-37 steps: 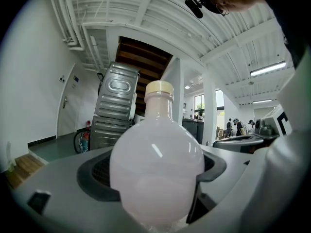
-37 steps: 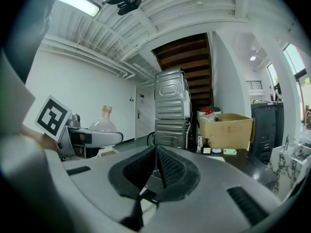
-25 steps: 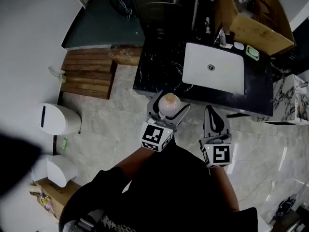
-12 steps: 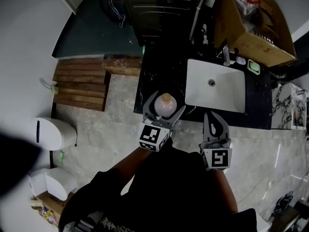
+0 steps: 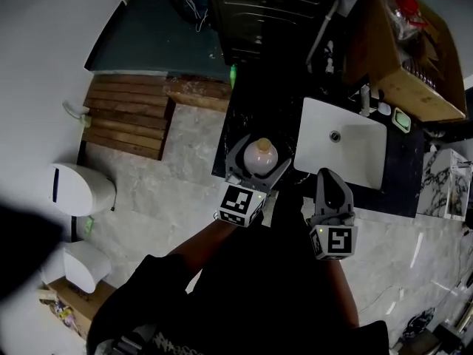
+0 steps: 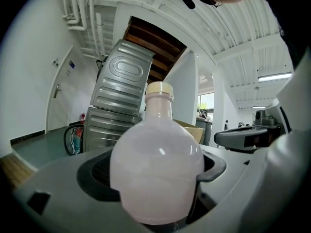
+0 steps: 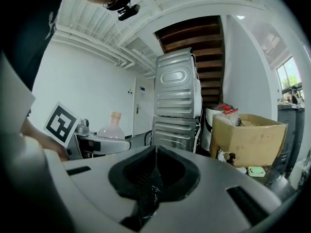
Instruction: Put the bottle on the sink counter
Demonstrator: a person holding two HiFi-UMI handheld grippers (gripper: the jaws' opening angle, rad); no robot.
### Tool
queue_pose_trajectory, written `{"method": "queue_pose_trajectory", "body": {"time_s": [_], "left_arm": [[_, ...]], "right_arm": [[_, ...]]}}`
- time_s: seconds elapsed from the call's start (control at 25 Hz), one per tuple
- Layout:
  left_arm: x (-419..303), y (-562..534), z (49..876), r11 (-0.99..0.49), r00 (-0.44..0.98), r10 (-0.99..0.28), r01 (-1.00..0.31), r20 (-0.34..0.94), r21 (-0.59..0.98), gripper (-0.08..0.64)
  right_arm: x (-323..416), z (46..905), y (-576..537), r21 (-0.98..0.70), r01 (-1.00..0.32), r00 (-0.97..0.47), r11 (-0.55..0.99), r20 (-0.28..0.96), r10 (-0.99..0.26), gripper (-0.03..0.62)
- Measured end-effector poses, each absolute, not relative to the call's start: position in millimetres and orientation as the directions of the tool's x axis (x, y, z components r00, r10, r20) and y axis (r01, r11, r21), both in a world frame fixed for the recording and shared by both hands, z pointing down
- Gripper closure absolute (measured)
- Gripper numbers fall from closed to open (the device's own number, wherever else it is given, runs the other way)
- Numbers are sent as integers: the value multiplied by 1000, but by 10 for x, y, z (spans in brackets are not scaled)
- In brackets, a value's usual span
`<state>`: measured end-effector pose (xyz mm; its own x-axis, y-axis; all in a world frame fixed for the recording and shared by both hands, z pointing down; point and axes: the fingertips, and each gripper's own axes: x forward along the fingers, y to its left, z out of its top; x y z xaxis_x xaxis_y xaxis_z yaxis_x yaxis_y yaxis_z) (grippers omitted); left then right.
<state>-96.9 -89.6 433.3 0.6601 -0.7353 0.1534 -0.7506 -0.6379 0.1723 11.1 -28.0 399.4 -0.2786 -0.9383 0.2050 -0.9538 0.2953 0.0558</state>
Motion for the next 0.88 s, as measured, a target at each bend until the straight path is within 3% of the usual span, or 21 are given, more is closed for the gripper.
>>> {"method": "queue_pose_trajectory", "body": {"time_s": [0.64,0.88], "left_arm": [[-298,-2047,4713,-583,606,-766,-796,217,164,150],[61,-2503,5012,-595,614,-746,-789,257,156,150]], "right_arm": [[725,4152,-1272,24,-935,-344,353,182,-921,554],[899,4360,-1705,-17,-904,-417,426,244,-875,552]]}}
